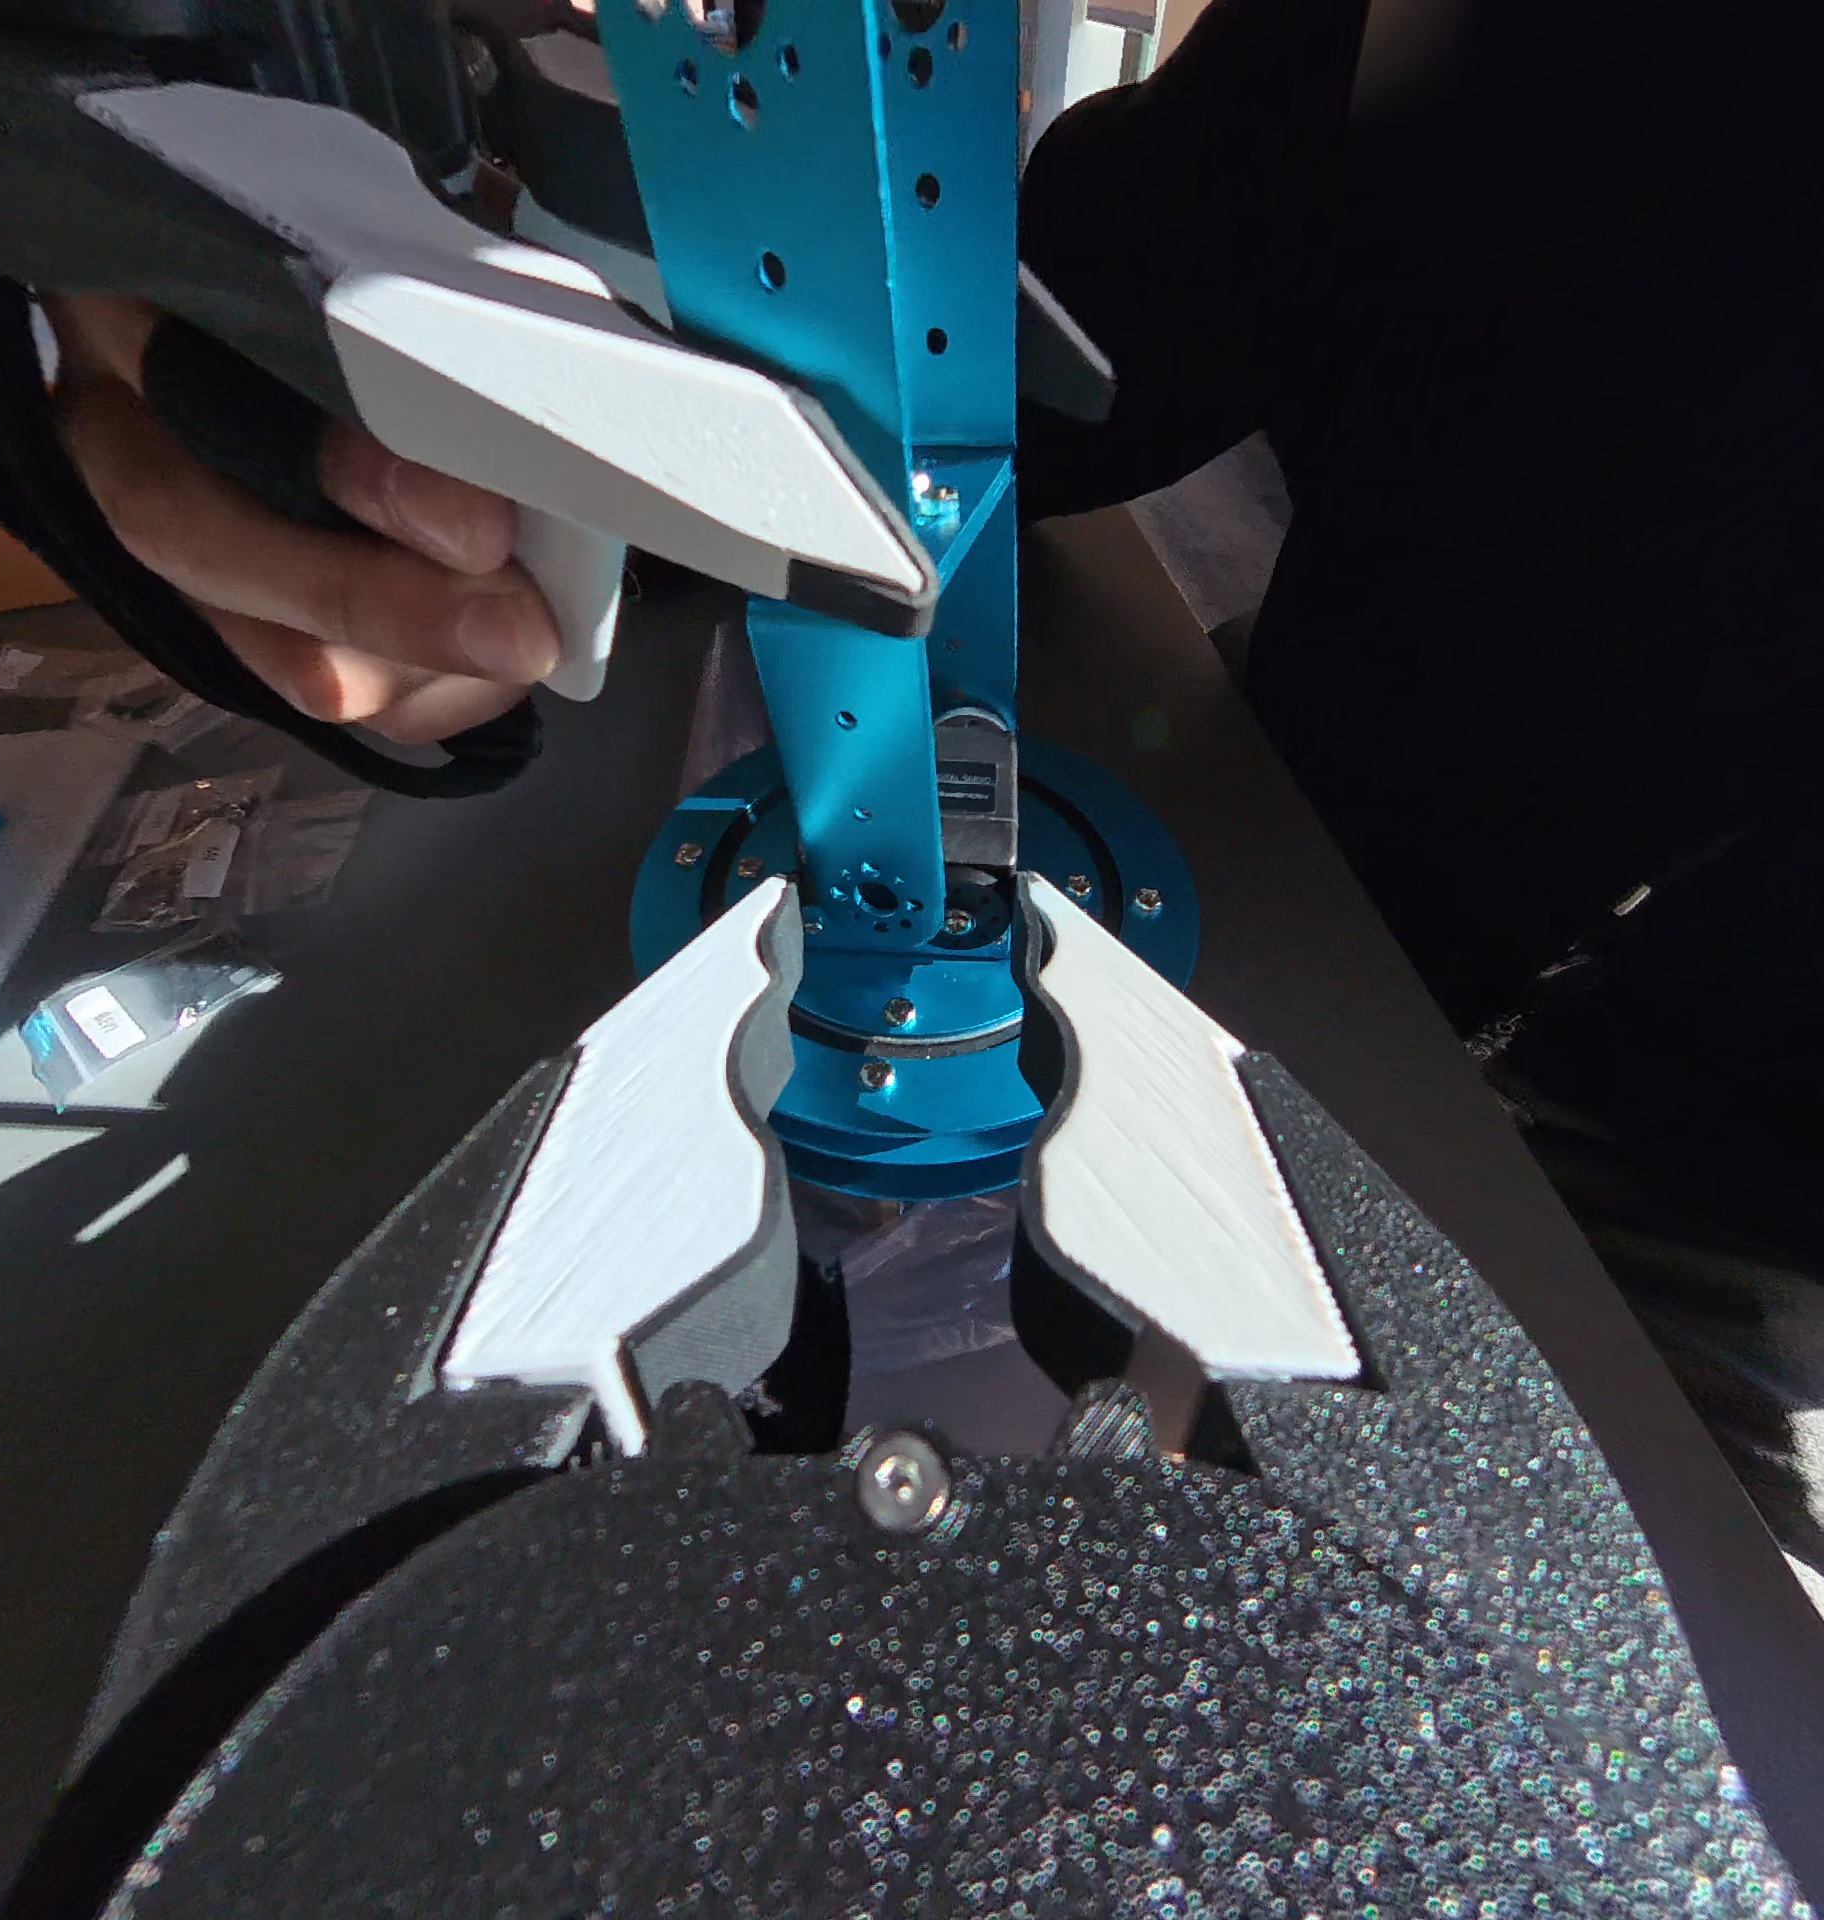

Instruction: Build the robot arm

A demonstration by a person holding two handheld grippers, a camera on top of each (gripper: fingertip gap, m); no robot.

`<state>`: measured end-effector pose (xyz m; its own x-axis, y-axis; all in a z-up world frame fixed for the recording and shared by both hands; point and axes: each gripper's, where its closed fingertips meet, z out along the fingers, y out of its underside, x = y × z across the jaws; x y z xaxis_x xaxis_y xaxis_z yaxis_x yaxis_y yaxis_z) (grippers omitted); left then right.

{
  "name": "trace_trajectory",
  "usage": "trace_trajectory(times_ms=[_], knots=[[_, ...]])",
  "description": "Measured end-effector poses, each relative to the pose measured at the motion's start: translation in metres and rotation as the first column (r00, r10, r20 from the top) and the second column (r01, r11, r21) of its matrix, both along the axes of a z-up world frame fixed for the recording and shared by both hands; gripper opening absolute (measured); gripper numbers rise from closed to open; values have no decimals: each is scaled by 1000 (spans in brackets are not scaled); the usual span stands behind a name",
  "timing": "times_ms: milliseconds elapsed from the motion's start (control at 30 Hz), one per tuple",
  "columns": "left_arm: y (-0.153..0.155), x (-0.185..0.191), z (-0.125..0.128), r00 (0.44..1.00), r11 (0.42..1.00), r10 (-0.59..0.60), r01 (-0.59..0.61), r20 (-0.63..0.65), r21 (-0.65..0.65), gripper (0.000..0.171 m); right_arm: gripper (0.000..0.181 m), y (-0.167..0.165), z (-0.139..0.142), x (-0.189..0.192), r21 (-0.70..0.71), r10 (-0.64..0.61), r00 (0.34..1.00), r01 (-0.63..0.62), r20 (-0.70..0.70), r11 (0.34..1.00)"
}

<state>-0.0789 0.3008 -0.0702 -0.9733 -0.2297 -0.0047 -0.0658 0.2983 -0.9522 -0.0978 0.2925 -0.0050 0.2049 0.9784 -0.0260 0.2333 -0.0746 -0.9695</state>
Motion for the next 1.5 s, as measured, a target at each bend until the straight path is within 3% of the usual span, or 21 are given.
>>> trace_trajectory(times_ms=[200,367,467,600,667,733,767,800,833,1000,1100,1200,1500], knots=[[1,-2,0,998,999,35,-37,59,37,39,66,3,-2,-2,-17,-65,997,66,50,998],[1,-2,0,994,997,65,-69,86,46,39,73,7,-1,12,63,-267,954,261,135,963],[1,-2,0,993,996,73,-79,93,52,39,80,10,-2,24,57,-443,881,440,163,896],[1,-2,0,991,995,79,-84,106,49,39,70,2,-10,32,41,-676,710,683,198,730],[1,-1,0,991,995,83,-88,109,46,39,70,1,-12,38,88,-807,561,809,184,582],[2,0,0,989,994,90,-96,117,50,39,48,-5,-18,40,88,-899,408,901,159,424],[2,0,0,989,993,95,-101,110,52,39,43,-8,-22,47,87,-945,291,948,149,306],[1,1,0,989,994,96,-102,115,50,38,42,-11,-27,47,86,-964,218,969,155,233],[0,0,1,987,994,96,-102,129,45,38,40,-12,-29,42,89,-971,190,975,142,204],[2,1,4,985,992,118,-124,127,40,39,29,-2,-22,25,140,-980,173,972,102,186],[-1,-2,19,992,993,102,-98,74,-63,57,29,1,-23,24,95,-969,214,969,125,226],[0,-2,11,993,996,80,-77,87,-35,41,28,2,-25,25,9,-952,277,960,127,280],[3,-2,11,988,996,84,-85,127,3,40,28,5,-26,25,37,-939,307,948,153,316]])
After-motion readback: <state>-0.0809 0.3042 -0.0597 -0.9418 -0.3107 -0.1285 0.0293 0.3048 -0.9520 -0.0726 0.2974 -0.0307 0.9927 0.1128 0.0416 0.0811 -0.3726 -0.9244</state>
